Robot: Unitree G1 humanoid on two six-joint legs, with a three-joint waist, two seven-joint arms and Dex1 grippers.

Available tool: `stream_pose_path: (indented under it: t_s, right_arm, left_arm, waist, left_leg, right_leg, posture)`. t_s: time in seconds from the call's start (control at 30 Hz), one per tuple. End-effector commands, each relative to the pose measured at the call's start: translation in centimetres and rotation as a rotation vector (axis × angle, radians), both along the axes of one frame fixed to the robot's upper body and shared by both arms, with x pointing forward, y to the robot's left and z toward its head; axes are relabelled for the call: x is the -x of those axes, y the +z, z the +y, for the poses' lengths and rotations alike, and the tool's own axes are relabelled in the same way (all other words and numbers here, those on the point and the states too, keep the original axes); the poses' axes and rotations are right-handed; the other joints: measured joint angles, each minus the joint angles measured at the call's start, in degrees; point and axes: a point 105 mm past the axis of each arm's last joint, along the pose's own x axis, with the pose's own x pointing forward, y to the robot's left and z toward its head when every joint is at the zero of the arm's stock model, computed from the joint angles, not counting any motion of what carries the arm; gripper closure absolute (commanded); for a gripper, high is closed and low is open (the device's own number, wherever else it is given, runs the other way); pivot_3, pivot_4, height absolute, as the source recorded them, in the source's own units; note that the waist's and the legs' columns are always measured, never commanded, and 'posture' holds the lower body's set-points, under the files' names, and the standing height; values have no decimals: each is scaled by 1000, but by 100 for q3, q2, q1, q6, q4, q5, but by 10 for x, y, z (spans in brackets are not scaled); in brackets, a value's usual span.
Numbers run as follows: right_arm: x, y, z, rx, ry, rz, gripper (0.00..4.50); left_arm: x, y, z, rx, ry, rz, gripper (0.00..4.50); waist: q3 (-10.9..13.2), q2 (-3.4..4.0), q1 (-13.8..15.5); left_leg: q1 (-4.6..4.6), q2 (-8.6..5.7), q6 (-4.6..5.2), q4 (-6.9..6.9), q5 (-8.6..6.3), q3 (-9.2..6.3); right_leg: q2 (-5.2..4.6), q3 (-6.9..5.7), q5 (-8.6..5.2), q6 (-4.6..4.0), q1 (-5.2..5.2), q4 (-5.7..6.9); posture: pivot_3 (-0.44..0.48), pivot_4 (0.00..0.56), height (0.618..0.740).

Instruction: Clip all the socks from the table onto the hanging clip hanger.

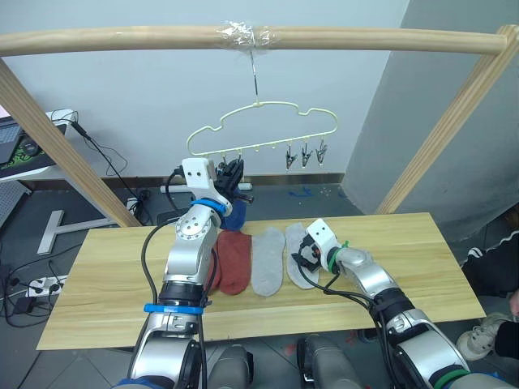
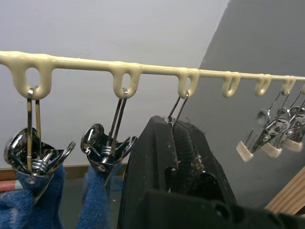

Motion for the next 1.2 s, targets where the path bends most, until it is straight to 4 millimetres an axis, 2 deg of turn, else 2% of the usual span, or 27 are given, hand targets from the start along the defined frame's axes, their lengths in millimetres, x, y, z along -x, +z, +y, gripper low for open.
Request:
stream_pose_path:
  t_s: [0.03,0.2,0.3,0.53,0.67,0.7,1.0,1.13,1.2]
  right_arm:
    - [5,-14,-8,60,11,42,0]
    - [11,-22,-13,112,63,46,0]
    - [16,-31,-20,113,61,78,595]
    - [27,-36,-32,90,76,119,3053]
    - [30,-32,-40,72,79,128,4332]
    - [30,-30,-41,66,81,122,4479]
    - [26,27,-23,9,218,-156,4479]
    - [26,69,-9,-48,221,-352,4479]
    - [27,83,-3,-73,216,-419,4479]
  left_arm:
    - [3,8,-3,-7,-14,-30,4491]
    - [4,8,-3,-9,-15,-30,4491]
    - [4,7,-2,-13,-13,-29,4500]
    - [6,5,-2,-17,-13,-23,4500]
    - [7,4,-2,-16,-16,-21,4500]
    - [7,4,-2,-15,-17,-20,4500]
    - [7,0,-1,111,-38,42,4500]
    - [8,-8,-2,417,-90,193,4500]
    - [10,-10,-2,500,-114,245,4500]
  waist:
    - [-1,0,0]
    - [-2,-1,5]
    - [-4,0,7]
    - [-14,-3,29]
    - [-22,-4,31]
    - [-22,-4,27]
    - [-22,-5,5]
    - [-21,-6,-6]
    - [-21,-7,-8]
  left_leg:
    - [3,0,0,0,0,-1]
    - [22,-1,0,1,0,-3]
    - [30,-2,0,0,0,-3]
    - [51,-4,0,1,0,-7]
    - [52,-4,1,2,0,-7]
    - [53,-4,1,2,0,-6]
    - [47,-1,0,-1,0,-6]
    - [45,2,0,-2,0,-7]
    - [45,3,0,-2,0,-9]
  right_leg:
    - [0,-1,0,0,3,0]
    - [1,-2,-1,1,24,-1]
    - [1,-1,-3,6,33,-5]
    - [0,-2,-17,29,58,-8]
    - [0,-2,-18,30,60,-7]
    - [0,-1,-18,31,60,-7]
    - [0,-2,-19,32,54,-11]
    - [1,-3,-19,33,52,-10]
    - [1,-4,-19,33,52,-9]
  posture:
    - [5,175,740]
    - [10,175,740]
    - [17,170,740]
    - [17,168,740]
    - [13,166,740]
    - [13,166,740]
    - [7,163,740]
    - [-2,166,740]
    - [-2,166,740]
